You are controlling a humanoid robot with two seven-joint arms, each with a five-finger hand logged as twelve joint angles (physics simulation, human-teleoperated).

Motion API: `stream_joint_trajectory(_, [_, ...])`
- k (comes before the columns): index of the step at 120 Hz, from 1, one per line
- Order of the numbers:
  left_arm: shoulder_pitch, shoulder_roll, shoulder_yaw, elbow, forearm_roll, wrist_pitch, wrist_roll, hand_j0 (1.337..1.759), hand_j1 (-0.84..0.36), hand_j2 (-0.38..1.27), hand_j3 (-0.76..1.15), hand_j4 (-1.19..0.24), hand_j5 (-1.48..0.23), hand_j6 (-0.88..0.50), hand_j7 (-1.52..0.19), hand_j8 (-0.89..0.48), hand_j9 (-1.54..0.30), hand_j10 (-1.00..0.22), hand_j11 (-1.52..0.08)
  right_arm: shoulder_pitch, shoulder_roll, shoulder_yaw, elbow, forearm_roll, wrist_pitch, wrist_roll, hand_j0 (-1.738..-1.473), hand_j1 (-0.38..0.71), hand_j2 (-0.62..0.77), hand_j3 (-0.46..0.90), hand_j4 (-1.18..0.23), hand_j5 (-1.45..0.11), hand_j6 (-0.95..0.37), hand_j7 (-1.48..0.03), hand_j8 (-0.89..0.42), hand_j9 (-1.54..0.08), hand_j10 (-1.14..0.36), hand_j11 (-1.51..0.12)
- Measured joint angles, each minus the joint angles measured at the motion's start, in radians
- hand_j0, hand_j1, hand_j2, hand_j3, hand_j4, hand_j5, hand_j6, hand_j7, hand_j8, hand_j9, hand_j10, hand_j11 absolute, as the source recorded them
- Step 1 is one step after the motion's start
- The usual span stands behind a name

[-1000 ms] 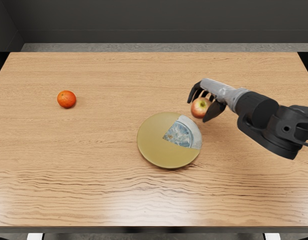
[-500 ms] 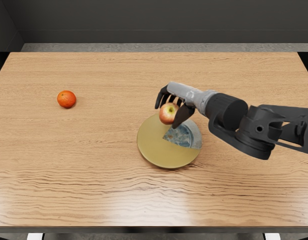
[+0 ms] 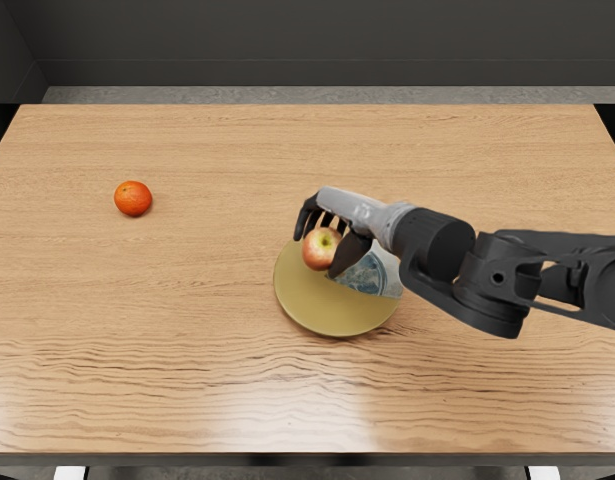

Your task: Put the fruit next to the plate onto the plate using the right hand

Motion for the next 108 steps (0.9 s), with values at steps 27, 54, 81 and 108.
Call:
stream_joint_trajectory(27, [0.000,0.000,0.000,0.000,0.000,0.000,0.000,1.658,0.35,0.00,0.00,0.00,0.00,0.00,0.00,0.00,0.00,0.00,0.00,-0.012,0.000,-0.001,-0.001,-0.006,-0.001,0.000,-1.656,0.23,0.19,0.00,-0.62,-0.84,-0.46,-0.82,-0.42,-0.84,-0.60,-0.84])
stream_joint_trajectory(54, [0.000,0.000,0.000,0.000,0.000,0.000,0.000,1.658,0.35,0.00,0.00,0.00,0.00,0.00,0.00,0.00,0.00,0.00,0.00,-0.008,-0.005,-0.001,-0.001,-0.008,0.008,-0.001,-1.657,-0.12,0.07,0.00,-0.24,-0.32,-0.18,-0.31,-0.17,-0.32,-0.23,-0.32])
stream_joint_trajectory(81, [0.000,0.000,0.000,0.000,0.000,0.000,0.000,1.658,0.35,0.00,0.00,0.00,0.00,0.00,0.00,0.00,0.00,0.00,0.00,-0.028,-0.011,0.110,0.001,0.051,0.067,-0.001,-1.658,-0.28,0.02,0.00,-0.08,-0.11,-0.06,-0.10,-0.06,-0.11,-0.08,-0.11])
stream_joint_trajectory(108, [0.002,0.000,0.000,0.003,0.003,0.000,0.000,1.658,0.35,0.00,0.00,0.00,0.00,0.00,0.00,0.00,0.00,0.00,0.00,-0.146,-0.061,0.434,-0.027,0.420,0.340,-0.001,-1.658,-0.32,0.01,0.00,-0.03,-0.04,-0.02,-0.03,-0.02,-0.04,-0.03,-0.04])
